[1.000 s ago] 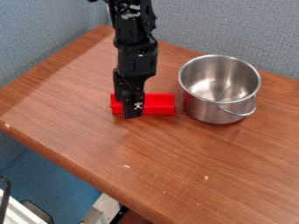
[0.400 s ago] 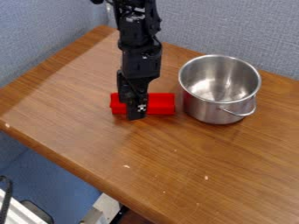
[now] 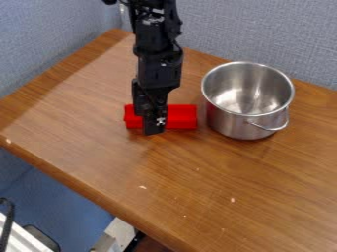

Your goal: Put the red object in the metal pot

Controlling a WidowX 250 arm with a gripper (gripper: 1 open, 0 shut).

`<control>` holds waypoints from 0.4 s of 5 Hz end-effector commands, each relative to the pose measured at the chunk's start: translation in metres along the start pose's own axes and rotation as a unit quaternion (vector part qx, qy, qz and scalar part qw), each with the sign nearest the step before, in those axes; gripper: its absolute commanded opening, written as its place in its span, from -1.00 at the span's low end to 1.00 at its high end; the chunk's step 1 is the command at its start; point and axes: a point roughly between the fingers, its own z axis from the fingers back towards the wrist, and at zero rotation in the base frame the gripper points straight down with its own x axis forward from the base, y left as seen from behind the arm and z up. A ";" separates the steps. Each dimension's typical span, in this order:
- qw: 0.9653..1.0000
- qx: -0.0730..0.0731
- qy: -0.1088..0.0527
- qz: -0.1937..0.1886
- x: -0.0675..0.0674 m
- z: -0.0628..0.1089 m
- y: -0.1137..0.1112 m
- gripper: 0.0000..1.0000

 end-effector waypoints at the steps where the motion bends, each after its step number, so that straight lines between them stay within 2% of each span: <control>1: 1.000 0.021 -0.017 -0.005 0.006 0.013 0.002 -1.00; 2: 1.000 0.021 -0.019 -0.005 0.007 0.014 0.001 -1.00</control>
